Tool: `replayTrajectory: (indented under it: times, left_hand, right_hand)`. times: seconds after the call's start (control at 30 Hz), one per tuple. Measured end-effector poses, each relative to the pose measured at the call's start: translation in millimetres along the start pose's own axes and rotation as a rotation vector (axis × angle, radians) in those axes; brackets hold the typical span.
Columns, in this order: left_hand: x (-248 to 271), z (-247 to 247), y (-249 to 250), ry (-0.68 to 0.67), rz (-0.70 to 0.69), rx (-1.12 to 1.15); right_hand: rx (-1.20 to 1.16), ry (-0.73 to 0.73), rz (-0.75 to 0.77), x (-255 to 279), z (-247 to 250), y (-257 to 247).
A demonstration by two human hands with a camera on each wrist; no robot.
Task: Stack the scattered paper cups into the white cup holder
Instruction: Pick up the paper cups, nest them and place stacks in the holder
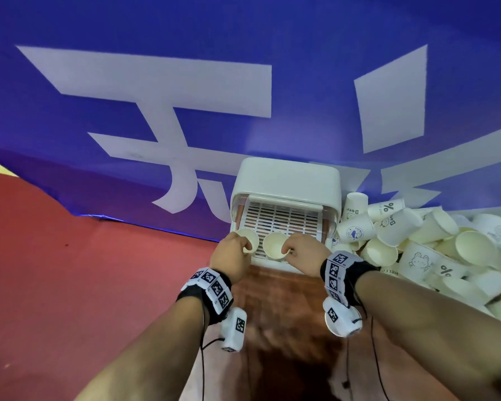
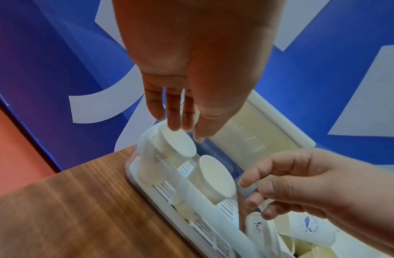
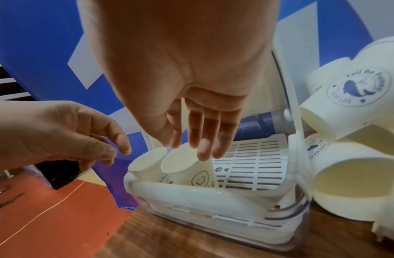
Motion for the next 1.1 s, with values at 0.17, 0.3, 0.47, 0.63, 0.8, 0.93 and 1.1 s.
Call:
replayTrajectory:
  times: [0.17, 0.3, 0.47, 0.63, 0.8, 0.93, 1.1]
  left_hand:
    - [22.1, 18.7, 37.2, 0.007, -0.072, -0.011]
    - [41.2, 15.6, 80.9, -0.002, -0.131, -0.032]
    - [59.5, -13.3, 148.5, -0.035, -0.239, -0.069]
    - [82.0, -57.5, 211.6, -0.076, -0.3, -0.084]
    - [101.6, -99.3, 248.5, -0.123, -0.296, -0.101]
    - [116.3, -122.1, 253.2, -0.12, -0.249, -0.188]
    - [136.7, -145.1, 241.3, -0.16, -0.082, -0.261]
  right_hand:
    - [-0.091, 0.125, 0.02, 39.2, 30.1, 0.5]
    - [-0.154, 0.216, 0.01, 84.4, 55.7, 19.2]
    - [-0.243, 0.309, -0.065, 144.3, 77.2, 74.0]
    - [-0.279, 0.372, -0.16, 204.5, 87.2, 138.0]
    - [-0.275, 0.367, -0.212, 247.7, 84.2, 190.7]
    - [-0.288, 0.353, -0.227, 265.9, 73.0, 219.9]
    - [-0.374, 0.305, -0.213, 270.8, 46.4, 243.0]
Point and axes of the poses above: each hand's wrist, its own x-axis away from the middle knuckle, its own z-axis out of the back of the hand, y = z × x, the point moved 4 cm from there along -x, towards the middle knuckle, and after that the axes turned 5 degrees about y, right-handed, at the moved point
